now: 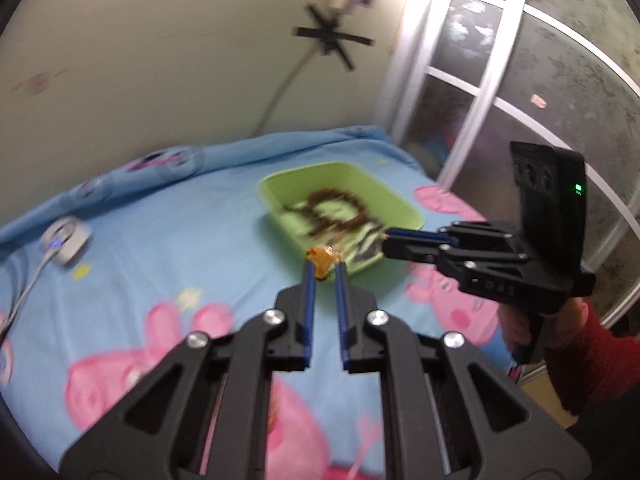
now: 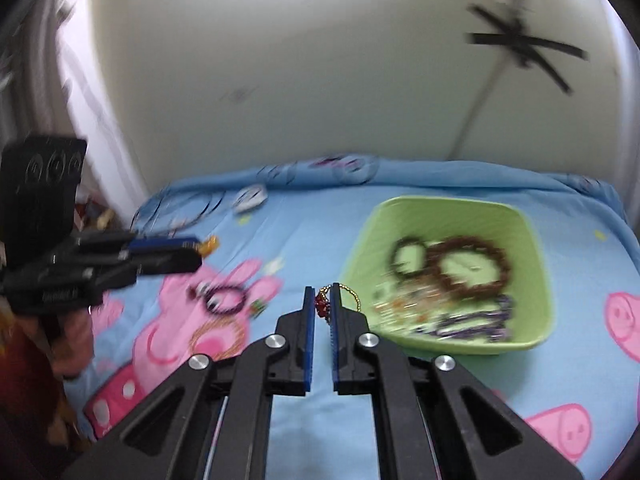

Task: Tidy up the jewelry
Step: 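Lower the ring into the green basin and open both tools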

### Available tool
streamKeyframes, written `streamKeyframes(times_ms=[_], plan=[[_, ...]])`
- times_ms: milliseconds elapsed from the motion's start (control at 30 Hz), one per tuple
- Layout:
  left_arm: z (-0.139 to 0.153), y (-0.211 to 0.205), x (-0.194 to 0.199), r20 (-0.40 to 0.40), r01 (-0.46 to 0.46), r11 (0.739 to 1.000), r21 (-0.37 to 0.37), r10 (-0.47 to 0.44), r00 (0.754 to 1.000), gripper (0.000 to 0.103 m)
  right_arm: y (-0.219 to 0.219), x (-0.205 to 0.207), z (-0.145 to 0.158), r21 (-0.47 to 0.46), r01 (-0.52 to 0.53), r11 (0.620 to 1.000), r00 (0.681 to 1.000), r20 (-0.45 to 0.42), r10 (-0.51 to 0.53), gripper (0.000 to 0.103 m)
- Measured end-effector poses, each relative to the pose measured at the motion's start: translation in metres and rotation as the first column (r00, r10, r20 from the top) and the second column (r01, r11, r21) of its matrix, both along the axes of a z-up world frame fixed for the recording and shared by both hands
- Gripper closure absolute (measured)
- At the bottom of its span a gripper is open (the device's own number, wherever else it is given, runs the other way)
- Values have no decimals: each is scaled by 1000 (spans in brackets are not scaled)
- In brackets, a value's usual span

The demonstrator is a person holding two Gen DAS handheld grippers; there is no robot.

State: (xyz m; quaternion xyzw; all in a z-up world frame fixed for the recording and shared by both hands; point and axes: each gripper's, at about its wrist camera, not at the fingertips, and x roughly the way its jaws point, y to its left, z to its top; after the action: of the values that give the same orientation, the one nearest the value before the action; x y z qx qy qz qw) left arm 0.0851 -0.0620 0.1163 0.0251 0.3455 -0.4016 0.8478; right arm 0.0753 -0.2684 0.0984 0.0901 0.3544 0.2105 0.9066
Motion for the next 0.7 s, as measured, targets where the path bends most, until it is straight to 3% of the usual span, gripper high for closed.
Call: streamKeyframes(times_ms=[133,200,233,333,400,500,567,700], plan=[[-8,-54,27,-32,86,996,2,-86,996,92,-42,22,-16,172,98,980,995,-40,-93,103],[-21,-74,46,-96,99,995,2,-98,990,82,-53,29,-22,213,149,966,988,-74,-136,103],[-30,-82,57,-137,99,995,-5,-99,986,76,-58,31,-25,226,181,957,983,-78,-168,92],[-51,-94,81,-239,77,997,-16,-78,968,74,-67,27,-24,259,211,943,977,-41,-207,59],[-55,-93,87,-283,64,997,-32,-71,957,74,-70,24,-22,273,199,941,980,-33,-198,58],[-37,-76,84,-234,37,998,-46,-46,971,74,-71,17,-12,298,187,936,980,3,-197,58],[-11,-42,76,-156,-4,997,-77,-8,988,74,-62,10,1,282,143,949,985,57,-165,58],[23,36,60,-37,-143,988,-65,141,989,73,-17,-9,21,212,-55,976,989,143,24,60]])
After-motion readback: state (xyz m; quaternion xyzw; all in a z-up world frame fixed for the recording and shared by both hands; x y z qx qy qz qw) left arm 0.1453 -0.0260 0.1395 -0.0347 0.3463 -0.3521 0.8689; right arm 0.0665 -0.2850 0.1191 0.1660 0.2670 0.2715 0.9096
